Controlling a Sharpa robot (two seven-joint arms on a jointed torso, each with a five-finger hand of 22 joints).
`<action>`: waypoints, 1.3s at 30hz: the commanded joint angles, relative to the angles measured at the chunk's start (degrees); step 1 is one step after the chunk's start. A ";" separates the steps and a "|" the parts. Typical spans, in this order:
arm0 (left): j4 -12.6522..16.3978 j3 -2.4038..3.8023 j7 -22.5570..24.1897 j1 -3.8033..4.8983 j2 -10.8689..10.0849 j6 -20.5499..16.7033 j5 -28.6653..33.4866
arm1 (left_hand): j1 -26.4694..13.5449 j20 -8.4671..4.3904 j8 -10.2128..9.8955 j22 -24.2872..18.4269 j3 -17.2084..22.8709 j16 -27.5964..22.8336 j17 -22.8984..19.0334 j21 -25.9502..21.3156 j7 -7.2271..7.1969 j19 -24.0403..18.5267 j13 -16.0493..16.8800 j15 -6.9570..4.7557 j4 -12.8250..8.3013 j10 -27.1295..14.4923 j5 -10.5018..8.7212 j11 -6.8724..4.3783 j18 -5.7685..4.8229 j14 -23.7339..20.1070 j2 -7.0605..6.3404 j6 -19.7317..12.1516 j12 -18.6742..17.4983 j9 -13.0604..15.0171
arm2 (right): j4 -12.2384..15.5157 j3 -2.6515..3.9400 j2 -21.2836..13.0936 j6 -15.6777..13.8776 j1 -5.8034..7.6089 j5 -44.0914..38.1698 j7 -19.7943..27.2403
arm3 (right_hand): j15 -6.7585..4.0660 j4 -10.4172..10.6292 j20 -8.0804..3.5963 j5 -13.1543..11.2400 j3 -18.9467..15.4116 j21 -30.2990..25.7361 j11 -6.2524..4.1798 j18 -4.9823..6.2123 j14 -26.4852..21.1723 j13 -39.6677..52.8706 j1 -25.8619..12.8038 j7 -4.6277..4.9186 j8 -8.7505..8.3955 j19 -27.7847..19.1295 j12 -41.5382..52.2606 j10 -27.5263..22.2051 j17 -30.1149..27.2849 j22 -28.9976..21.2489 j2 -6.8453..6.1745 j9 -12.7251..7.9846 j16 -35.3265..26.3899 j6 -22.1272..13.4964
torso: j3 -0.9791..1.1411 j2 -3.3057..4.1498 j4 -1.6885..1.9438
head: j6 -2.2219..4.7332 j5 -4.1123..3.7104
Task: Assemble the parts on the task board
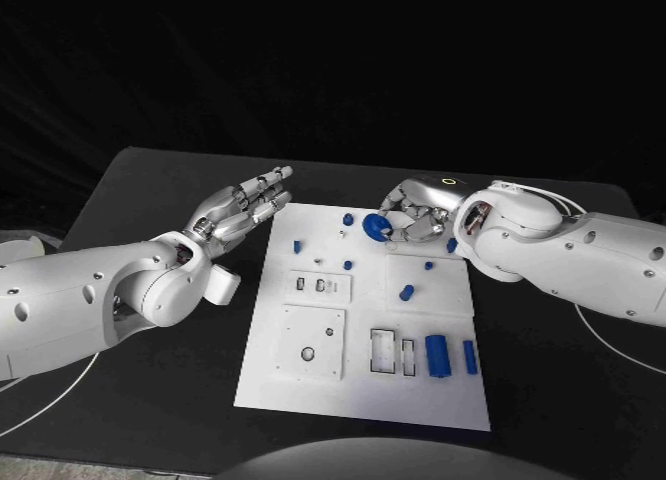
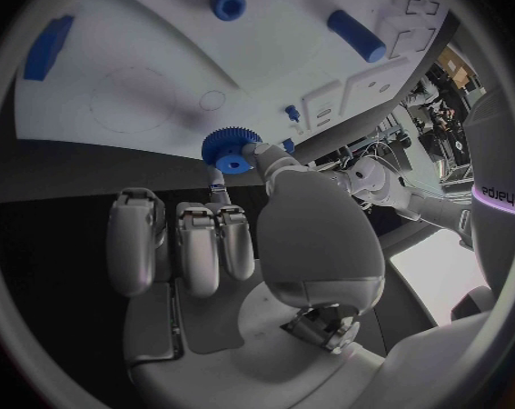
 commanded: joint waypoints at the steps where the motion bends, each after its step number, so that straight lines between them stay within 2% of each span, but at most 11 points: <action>1: 0.00 0.02 0.56 0.00 0.15 1.05 0.06 | 0.36 0.39 0.36 0.07 0.32 -0.21 -0.08 0.30 0.38 0.11 0.09 0.29 -0.14 -0.02 0.32 0.31 0.54 -0.06 0.03 0.16 -0.10 0.04 | -0.64 0.02 1.14 2.07 0.06 -0.85 -0.71 | 0.06 0.10 0.09 -0.38 0.42 -0.10 0.06 -0.35 5.88 15.05 -0.46 -0.73 6.78 0.15 0.22 6.01 15.05 6.75 -0.29 13.20 0.19 0.13 | -0.02 0.01 0.00 | -0.09 -0.07; 9: -0.08 0.02 0.65 0.00 0.35 1.09 0.06 | 0.36 0.39 0.36 0.07 0.32 -0.21 -0.08 0.30 0.38 0.11 0.09 0.29 -0.14 -0.02 0.32 0.31 0.54 -0.06 0.03 0.16 -0.10 0.04 | -3.44 0.03 5.47 2.90 -0.25 -2.40 -1.48 | 0.16 -0.02 0.18 -1.06 0.76 -0.28 0.19 -0.30 5.86 15.05 -0.33 -0.57 6.36 0.02 0.22 6.01 15.02 6.68 -0.37 13.19 0.16 -0.15 | -0.01 0.02 0.02 | -0.10 -0.16; 15: -0.10 0.02 0.62 0.00 0.36 1.12 0.06 | 0.39 0.44 0.36 0.08 0.35 -0.21 -0.08 0.32 0.40 0.14 0.10 0.34 -0.19 -0.01 0.36 0.34 0.54 -0.06 0.02 0.14 -0.10 0.03 | -4.68 0.03 7.41 3.31 -0.51 -3.15 -2.00 | 0.28 -0.16 0.30 -1.98 1.07 -0.78 0.33 -0.16 5.74 15.05 -0.26 -0.42 5.83 -0.35 0.22 6.01 14.74 6.36 -0.47 13.18 -0.06 -0.52 | 0.01 0.02 0.02 | -0.23 -0.14; 18: -0.11 0.02 0.60 0.00 0.37 1.12 0.06 | 0.39 0.44 0.36 0.08 0.35 -0.21 -0.08 0.32 0.40 0.14 0.10 0.34 -0.19 -0.01 0.36 0.34 0.54 -0.06 0.02 0.14 -0.10 0.03 | -5.27 0.03 8.31 3.68 -0.62 -3.57 -2.09 | 0.41 -0.19 0.48 -3.77 1.23 -1.10 0.49 -0.09 5.65 15.05 -0.48 -0.26 4.96 -0.57 0.22 6.01 14.57 6.23 -0.56 13.11 -0.21 -1.39 | -0.01 0.03 -0.07 | -0.27 -0.13; 22: -0.17 0.02 0.56 0.00 0.45 1.17 0.06 | 0.39 0.44 0.36 0.08 0.35 -0.21 -0.08 0.32 0.40 0.14 0.10 0.34 -0.19 -0.01 0.36 0.34 0.54 -0.06 0.02 0.14 -0.10 0.03 | -5.88 0.03 9.23 3.88 -0.80 -3.74 -2.03 | 0.47 -0.23 0.54 -4.86 1.32 -1.45 0.48 0.01 5.56 15.05 -0.65 -0.27 4.07 -0.80 0.22 6.01 14.38 6.06 -0.61 12.99 -0.37 -2.54 | 0.01 0.02 -0.11 | -0.41 -0.15; 27: -0.34 0.02 0.53 0.00 0.60 1.25 0.06 | 0.39 0.44 0.36 0.08 0.35 -0.21 -0.08 0.32 0.40 0.14 0.10 0.34 -0.19 -0.01 0.36 0.34 0.54 -0.06 0.02 0.14 -0.10 0.03 | -6.10 0.03 9.76 3.87 -0.94 -3.74 -1.87 | 0.62 -0.19 0.71 -9.27 1.22 -2.06 0.65 0.13 5.41 15.05 -1.13 -0.10 1.63 -1.14 0.22 6.01 14.09 5.84 -0.64 12.27 -0.63 -5.76 | 0.02 0.01 -0.07 | -0.52 -0.19; 31: -0.47 0.02 0.48 -0.01 0.65 1.30 0.16 | 0.42 0.49 0.38 0.09 0.38 -0.21 -0.08 0.34 0.46 0.16 0.11 0.41 -0.24 0.01 0.39 0.39 0.55 -0.06 0.03 0.20 -0.09 0.04 | -6.06 0.03 9.95 3.26 -0.98 -3.49 -1.50 | 0.60 -0.26 0.73 -10.52 1.18 -2.39 0.59 0.21 5.33 15.05 -1.21 -0.21 0.05 -1.30 0.22 6.01 13.95 5.75 -0.63 11.59 -0.76 -7.89 | 0.05 0.00 -0.14 | -0.61 -0.12; 33: -0.55 0.02 0.46 -0.01 0.69 1.35 0.27 | 0.42 0.49 0.38 0.09 0.38 -0.21 -0.08 0.34 0.46 0.16 0.11 0.41 -0.24 0.01 0.39 0.39 0.55 -0.06 0.03 0.20 -0.09 0.04 | -6.00 0.04 10.01 2.97 -0.99 -3.32 -1.28 | 0.57 -0.25 0.70 -11.95 1.06 -2.64 0.49 0.27 5.28 15.05 -1.32 -0.36 -1.00 -1.42 0.22 6.01 13.86 5.67 -0.58 11.00 -0.85 -9.32 | 0.06 -0.02 -0.11 | -0.66 -0.10; 38: -0.74 0.02 0.40 -0.01 0.80 1.45 0.39 | 0.42 0.49 0.38 0.09 0.38 -0.21 -0.08 0.34 0.46 0.16 0.11 0.41 -0.24 0.01 0.39 0.39 0.55 -0.06 0.03 0.20 -0.09 0.04 | -5.68 0.04 10.03 2.19 -1.00 -2.69 -0.55 | 0.03 -0.24 0.31 -19.73 -0.15 -3.67 -0.22 0.49 5.01 15.05 -1.60 -1.43 -4.38 -1.94 0.22 6.01 13.37 5.32 -0.09 8.52 -1.33 -13.86 | 0.07 -0.01 -0.13 | -0.75 -0.01; 39: -0.78 0.02 0.37 -0.01 0.82 1.48 0.43 | 0.42 0.49 0.38 0.09 0.38 -0.21 -0.08 0.34 0.46 0.16 0.11 0.41 -0.24 0.01 0.39 0.39 0.55 -0.06 0.03 0.20 -0.09 0.04 | -5.62 0.04 10.01 2.00 -1.00 -2.58 -0.42 | -0.04 -0.25 0.22 -20.50 -0.35 -3.82 -0.34 0.52 4.96 15.05 -1.61 -1.59 -4.88 -2.02 0.22 6.01 13.28 5.27 0.00 8.14 -1.43 -14.49 | 0.07 -0.01 -0.13 | -0.76 0.02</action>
